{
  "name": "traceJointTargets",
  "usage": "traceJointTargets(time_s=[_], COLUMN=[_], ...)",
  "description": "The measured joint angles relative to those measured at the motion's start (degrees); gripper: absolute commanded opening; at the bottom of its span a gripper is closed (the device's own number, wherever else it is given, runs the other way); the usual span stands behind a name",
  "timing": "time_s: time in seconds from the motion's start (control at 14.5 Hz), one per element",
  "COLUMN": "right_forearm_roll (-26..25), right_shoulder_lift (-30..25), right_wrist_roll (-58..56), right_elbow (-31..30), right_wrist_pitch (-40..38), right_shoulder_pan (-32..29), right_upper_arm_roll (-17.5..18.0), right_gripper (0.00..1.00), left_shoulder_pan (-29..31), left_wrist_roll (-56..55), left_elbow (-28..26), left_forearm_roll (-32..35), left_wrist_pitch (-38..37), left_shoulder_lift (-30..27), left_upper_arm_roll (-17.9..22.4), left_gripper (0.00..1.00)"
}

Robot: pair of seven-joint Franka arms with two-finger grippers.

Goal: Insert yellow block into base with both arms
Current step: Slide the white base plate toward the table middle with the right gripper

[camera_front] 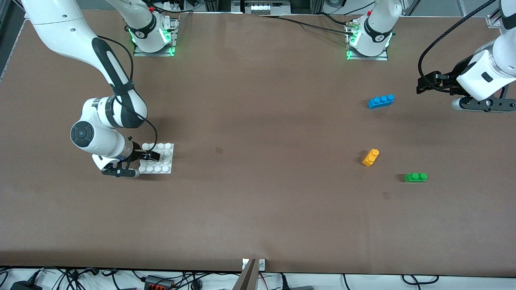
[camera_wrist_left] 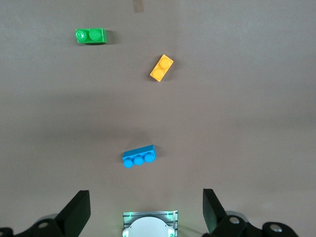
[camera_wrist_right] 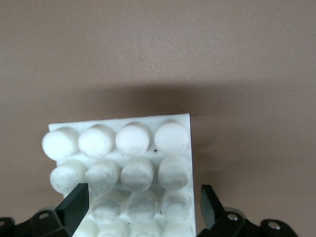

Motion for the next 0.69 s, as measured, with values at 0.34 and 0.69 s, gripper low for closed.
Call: traceJointTargets(time_s=[0.34, 0.69], right_forearm_roll=[-1.61, -1.62], right_shoulder_lift=[1.33, 1.76], right_wrist_roll=[0.08, 0.08], right_elbow=[-0.09, -0.09], right_wrist_pitch=[0.91, 1.51], right_shoulder_pan=[-0.01, 0.02], right_upper_arm_roll=[-0.05, 0.04], right_gripper=[0.91, 0.87], left_shoulder_pan=[0.00, 0.00], left_wrist_roll=[0.00, 0.01], left_elbow=[0.00, 0.01], left_forearm_roll=[0.00, 0.00], left_wrist_pitch=[-0.01, -0.01], left_shoulder_lift=[0.00, 0.01], left_upper_arm_roll=[0.00, 0.00], left_gripper=[1.00, 1.00])
